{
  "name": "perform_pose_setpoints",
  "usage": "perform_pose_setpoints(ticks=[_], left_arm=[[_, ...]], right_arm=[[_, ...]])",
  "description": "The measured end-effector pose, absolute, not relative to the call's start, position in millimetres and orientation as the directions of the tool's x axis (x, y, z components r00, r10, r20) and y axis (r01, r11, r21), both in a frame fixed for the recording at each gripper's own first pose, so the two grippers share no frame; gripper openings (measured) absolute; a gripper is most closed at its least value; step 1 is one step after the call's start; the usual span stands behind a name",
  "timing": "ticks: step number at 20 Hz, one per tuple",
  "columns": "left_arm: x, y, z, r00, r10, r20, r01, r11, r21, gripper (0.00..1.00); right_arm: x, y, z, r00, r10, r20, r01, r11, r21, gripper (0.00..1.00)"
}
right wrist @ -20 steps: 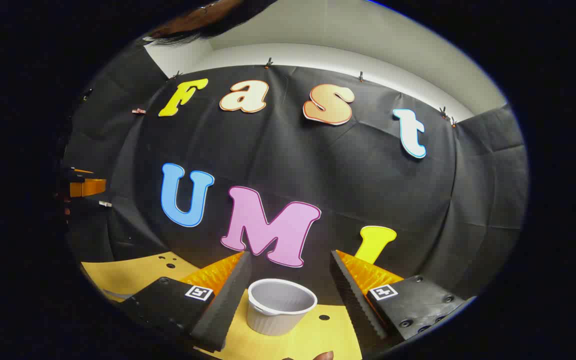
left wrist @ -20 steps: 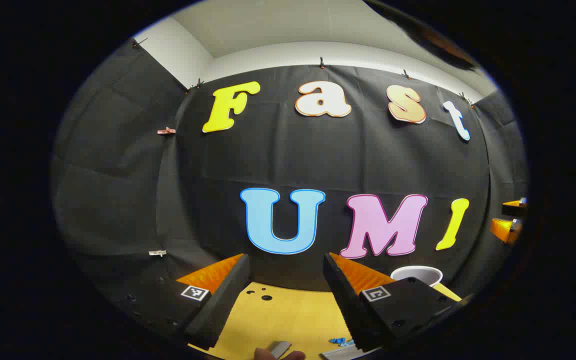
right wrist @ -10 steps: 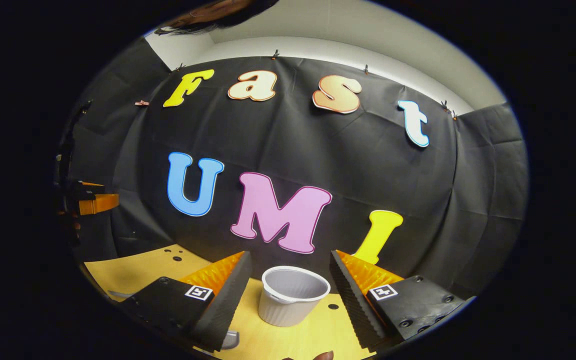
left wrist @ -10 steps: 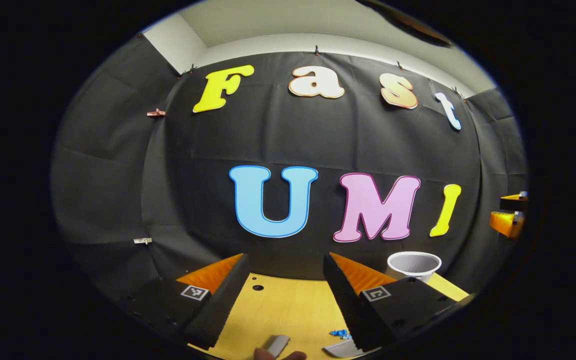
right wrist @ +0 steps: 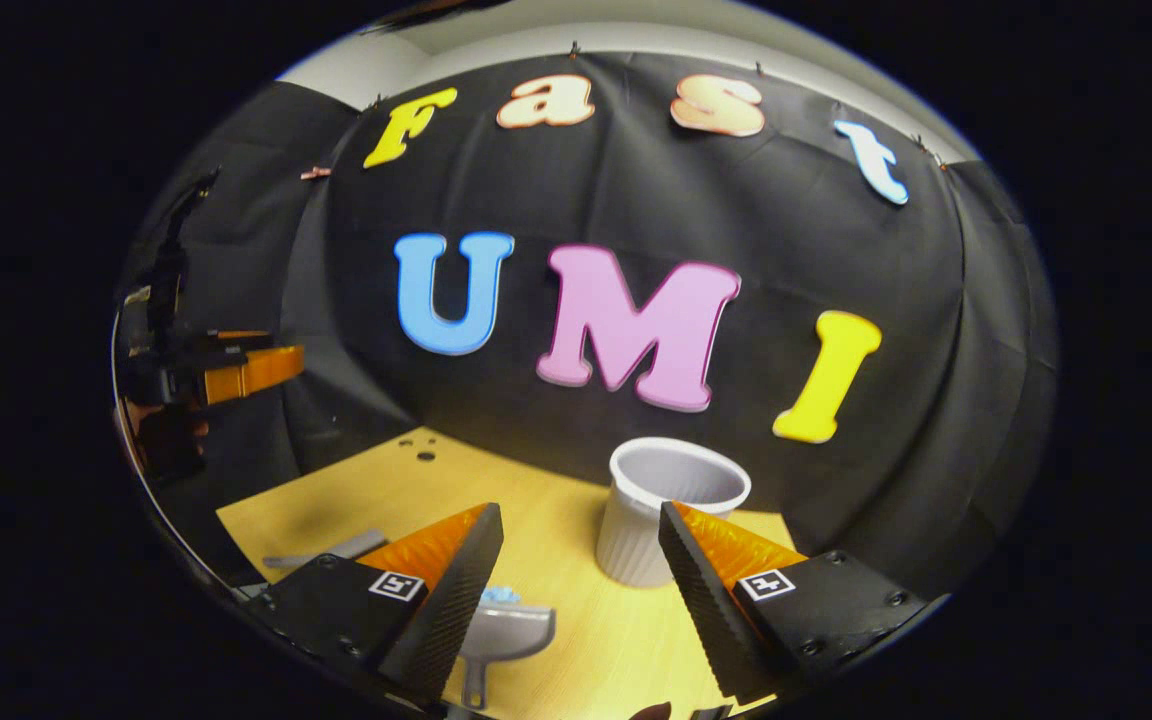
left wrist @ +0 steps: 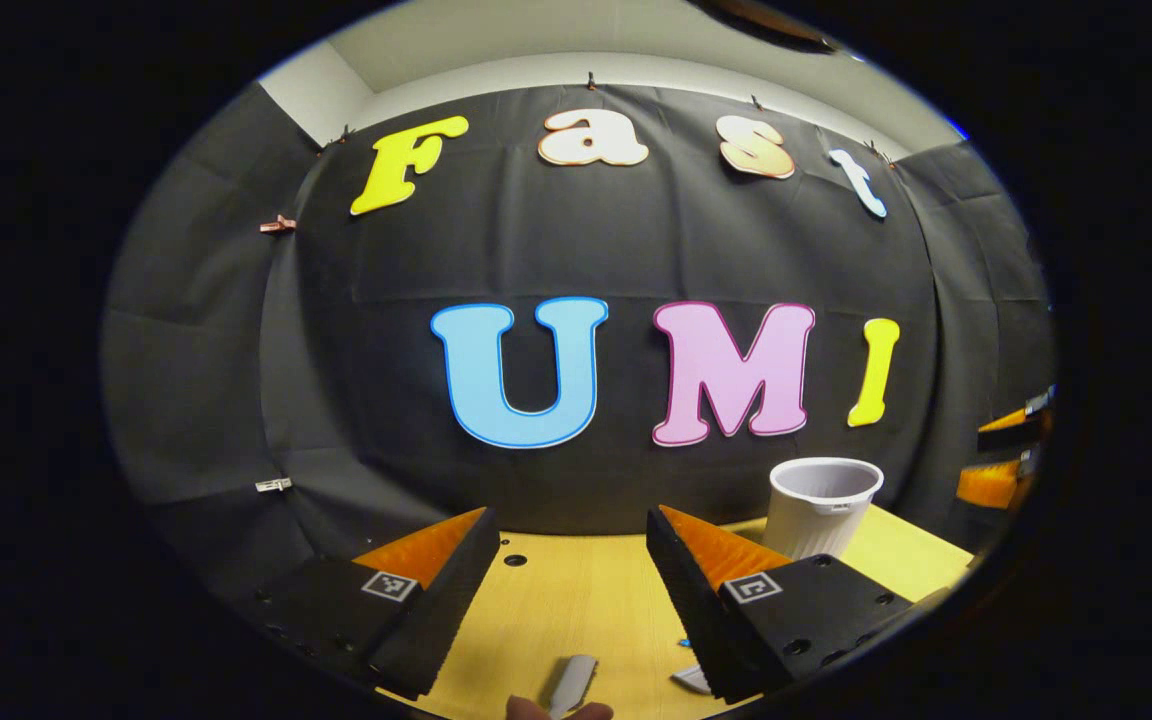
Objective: Pick up the small broom and dustpan from the desktop, sweep the trash into the dustpan with the broom, and then empty the trash into the garbage bin.
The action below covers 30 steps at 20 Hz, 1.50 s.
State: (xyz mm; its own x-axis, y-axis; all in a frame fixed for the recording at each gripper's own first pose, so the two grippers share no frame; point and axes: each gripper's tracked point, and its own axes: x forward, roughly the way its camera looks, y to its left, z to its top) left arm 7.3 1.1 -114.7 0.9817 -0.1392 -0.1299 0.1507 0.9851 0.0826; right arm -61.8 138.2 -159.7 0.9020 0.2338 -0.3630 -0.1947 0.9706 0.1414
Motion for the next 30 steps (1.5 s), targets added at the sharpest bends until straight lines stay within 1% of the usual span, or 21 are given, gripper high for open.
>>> perform_pose_setpoints(ticks=[3,5,6,7,10,12,15,17,20,24,28,30], left_arm=[[6,4,-137,0.974,-0.145,-0.172,0.16,0.984,0.075,0.95],[6,7,-148,0.971,-0.146,-0.192,0.164,0.983,0.081,0.95],[7,8,-151,0.969,-0.147,-0.198,0.166,0.982,0.086,0.95],[7,10,-157,0.967,-0.15,-0.204,0.17,0.981,0.087,0.95],[7,17,-164,0.964,-0.149,-0.222,0.171,0.982,0.085,0.95],[6,22,-173,0.962,-0.142,-0.235,0.162,0.984,0.072,0.95],[5,33,-185,0.959,-0.117,-0.258,0.139,0.988,0.069,0.95],[4,39,-192,0.957,-0.101,-0.273,0.127,0.989,0.078,0.95],[3,45,-197,0.955,-0.085,-0.284,0.114,0.99,0.088,0.95],[0,52,-209,0.95,-0.067,-0.306,0.098,0.991,0.089,0.95],[-3,58,-217,0.946,-0.049,-0.322,0.083,0.992,0.092,0.96],[-3,59,-220,0.945,-0.044,-0.324,0.079,0.992,0.095,0.95]], right_arm=[[-88,167,-232,0.792,0.299,-0.532,-0.254,0.954,0.158,0.98],[-111,185,-280,0.688,0.339,-0.642,-0.275,0.94,0.202,0.98],[-121,193,-299,0.633,0.353,-0.689,-0.27,0.935,0.231,1.0],[-129,200,-317,0.579,0.362,-0.73,-0.257,0.931,0.258,0.97],[-146,215,-365,0.456,0.383,-0.803,-0.21,0.923,0.321,0.97],[-154,232,-393,0.39,0.392,-0.833,-0.18,0.92,0.349,0.98],[-157,247,-429,0.314,0.37,-0.874,-0.192,0.927,0.323,0.97],[-157,260,-447,0.28,0.366,-0.887,-0.211,0.925,0.315,0.97],[-159,276,-468,0.237,0.357,-0.903,-0.207,0.927,0.313,0.96],[-148,285,-487,0.213,0.329,-0.92,-0.183,0.938,0.294,0.92],[-137,290,-493,0.219,0.327,-0.919,-0.174,0.94,0.293,0.89],[-131,292,-493,0.225,0.324,-0.919,-0.166,0.942,0.292,0.67]])
